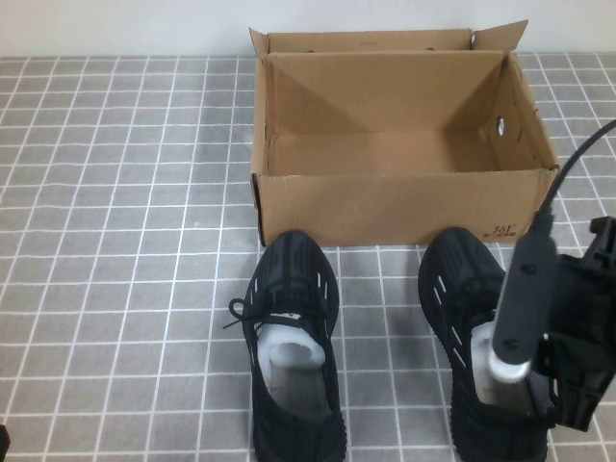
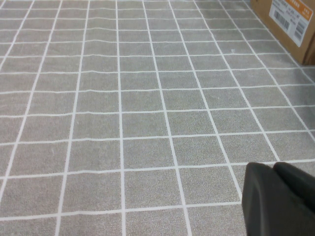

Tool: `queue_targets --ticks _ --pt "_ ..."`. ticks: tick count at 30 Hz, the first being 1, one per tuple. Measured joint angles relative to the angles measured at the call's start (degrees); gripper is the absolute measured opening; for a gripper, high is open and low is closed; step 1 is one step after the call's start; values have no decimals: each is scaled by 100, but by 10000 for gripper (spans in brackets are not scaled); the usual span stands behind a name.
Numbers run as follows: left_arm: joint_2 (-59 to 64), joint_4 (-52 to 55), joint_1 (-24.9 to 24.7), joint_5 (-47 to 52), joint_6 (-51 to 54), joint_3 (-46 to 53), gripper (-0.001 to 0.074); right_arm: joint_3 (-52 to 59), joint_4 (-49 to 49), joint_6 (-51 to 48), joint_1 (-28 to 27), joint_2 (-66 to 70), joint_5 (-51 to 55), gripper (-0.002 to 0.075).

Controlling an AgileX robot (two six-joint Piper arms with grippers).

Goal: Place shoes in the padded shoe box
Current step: Pick up the shoe from the table

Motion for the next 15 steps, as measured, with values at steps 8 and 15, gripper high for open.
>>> queue_targets --ticks 8,15 --pt "0 0 0 0 0 0 -3 0 -494 330 0 552 -364 332" --pt "0 0 0 0 0 0 -3 0 -1222 1065 0 1023 -538 324"
